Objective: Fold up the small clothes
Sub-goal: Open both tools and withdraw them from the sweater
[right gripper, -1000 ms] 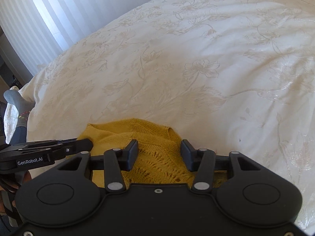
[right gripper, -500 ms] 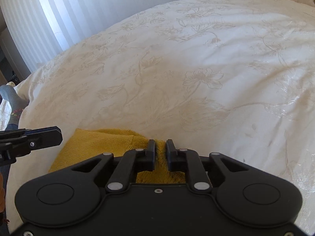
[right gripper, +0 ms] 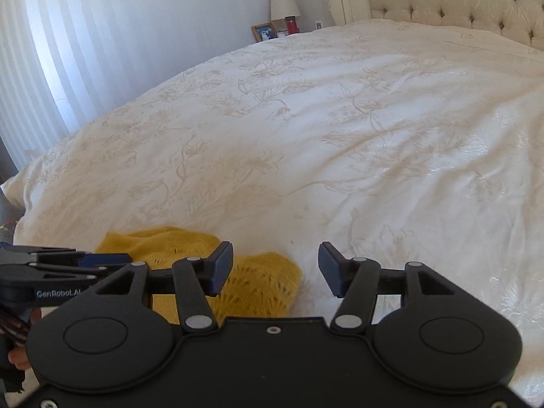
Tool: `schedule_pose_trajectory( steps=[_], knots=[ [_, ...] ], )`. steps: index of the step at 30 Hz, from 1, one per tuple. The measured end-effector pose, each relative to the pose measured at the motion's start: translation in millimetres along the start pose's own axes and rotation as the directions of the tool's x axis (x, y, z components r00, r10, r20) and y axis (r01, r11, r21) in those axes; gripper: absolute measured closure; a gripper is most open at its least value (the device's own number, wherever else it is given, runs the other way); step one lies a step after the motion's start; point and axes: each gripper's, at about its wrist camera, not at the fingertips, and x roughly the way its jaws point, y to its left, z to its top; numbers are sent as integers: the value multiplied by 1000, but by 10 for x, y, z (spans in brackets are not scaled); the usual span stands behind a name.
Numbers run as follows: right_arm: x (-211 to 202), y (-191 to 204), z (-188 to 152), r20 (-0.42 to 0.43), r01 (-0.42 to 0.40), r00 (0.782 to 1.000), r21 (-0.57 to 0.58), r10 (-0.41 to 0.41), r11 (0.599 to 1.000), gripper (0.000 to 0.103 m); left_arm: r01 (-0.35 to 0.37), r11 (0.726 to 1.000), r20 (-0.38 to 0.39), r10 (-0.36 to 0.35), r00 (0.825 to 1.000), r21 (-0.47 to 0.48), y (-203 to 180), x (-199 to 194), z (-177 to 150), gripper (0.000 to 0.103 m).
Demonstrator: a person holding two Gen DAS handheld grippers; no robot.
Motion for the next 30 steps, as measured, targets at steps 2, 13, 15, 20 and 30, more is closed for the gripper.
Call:
schedule_pose_trajectory(
  steps=[2,13,15,20,30],
  knots=[
    [-42,8,-73,-9,3,1000,-1,-3,1000,41,-6,1000,0,6,1000,17,-19,-12,0,64],
    [170,53,-222,-63,70,995,-15,-71,997,39,37,996,3,-37,999,-79,138,-239,116,49],
    [54,29,-206,-39,66,997,3,-65,998,38,2,995,30,1,1000,-97,200,-400,128,34],
    [-247,-3,-208,6,68,998,53,-68,996,35,-58,995,38,61,997,-75,249,-748,29,31],
    [-564,204,-411,-25,20,1000,92,-18,996,34,-99,995,-80,100,992,23,-11,-832,-551,31]
  ],
)
